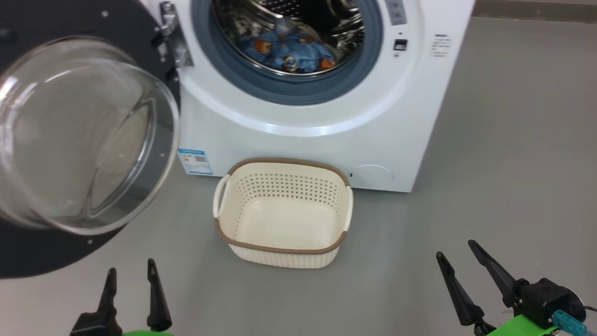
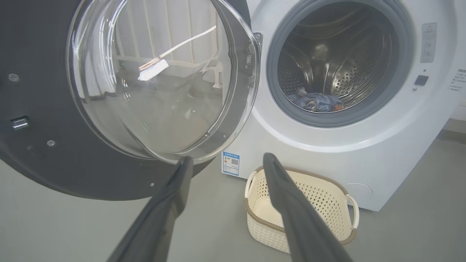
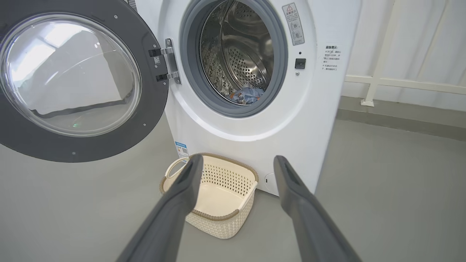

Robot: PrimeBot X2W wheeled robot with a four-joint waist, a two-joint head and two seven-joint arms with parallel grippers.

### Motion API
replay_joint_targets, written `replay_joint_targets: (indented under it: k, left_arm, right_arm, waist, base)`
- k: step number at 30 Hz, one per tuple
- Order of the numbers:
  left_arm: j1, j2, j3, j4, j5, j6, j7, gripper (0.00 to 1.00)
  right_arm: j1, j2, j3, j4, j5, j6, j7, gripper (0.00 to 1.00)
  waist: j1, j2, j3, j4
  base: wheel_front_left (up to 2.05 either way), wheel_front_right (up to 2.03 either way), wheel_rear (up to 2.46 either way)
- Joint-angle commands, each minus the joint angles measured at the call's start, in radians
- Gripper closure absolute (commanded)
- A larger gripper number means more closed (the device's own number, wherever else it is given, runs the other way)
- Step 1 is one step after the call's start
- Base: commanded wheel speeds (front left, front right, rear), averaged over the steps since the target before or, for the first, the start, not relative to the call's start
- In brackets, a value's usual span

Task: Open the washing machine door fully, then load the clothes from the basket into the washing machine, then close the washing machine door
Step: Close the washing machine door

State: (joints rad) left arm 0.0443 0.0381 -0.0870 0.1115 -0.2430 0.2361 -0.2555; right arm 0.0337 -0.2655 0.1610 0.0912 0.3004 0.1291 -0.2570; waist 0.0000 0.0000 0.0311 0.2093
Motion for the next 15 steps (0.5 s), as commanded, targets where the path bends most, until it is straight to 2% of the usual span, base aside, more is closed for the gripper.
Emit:
replay_joint_targets:
  k: [1,15]
  left_arm:
    - [-0.01,0.012,0.033,-0.032,0.0,0.004,-0.006,0.0]
    - [-0.007,0.012,0.024,-0.056,-0.02,0.025,-0.006,0.0]
  right_arm:
    - [-0.042,-0.021,0.023,-0.027,-0.011,0.002,-0.005,0.0]
    - [-0.073,-0.04,0.037,-0.038,-0.012,0.002,-0.005,0.0]
  waist:
    - [0.0,0.0,-0.001,0.045]
    - [0.0,0.0,0.018,0.153]
  base:
    - [0.0,0.0,0.0]
    - [0.0,0.0,0.0]
